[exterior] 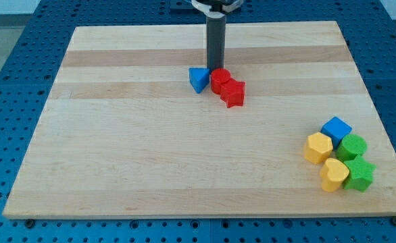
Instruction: Push red star closer to blue triangle
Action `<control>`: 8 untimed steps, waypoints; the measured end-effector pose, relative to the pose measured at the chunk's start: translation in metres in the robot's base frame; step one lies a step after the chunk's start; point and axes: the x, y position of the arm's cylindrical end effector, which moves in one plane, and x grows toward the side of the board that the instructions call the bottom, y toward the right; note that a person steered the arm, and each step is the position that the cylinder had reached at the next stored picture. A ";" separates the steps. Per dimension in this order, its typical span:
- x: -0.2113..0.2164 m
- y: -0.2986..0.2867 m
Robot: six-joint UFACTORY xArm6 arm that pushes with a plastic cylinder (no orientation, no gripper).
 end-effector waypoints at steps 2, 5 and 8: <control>0.000 0.003; 0.022 0.062; 0.079 0.064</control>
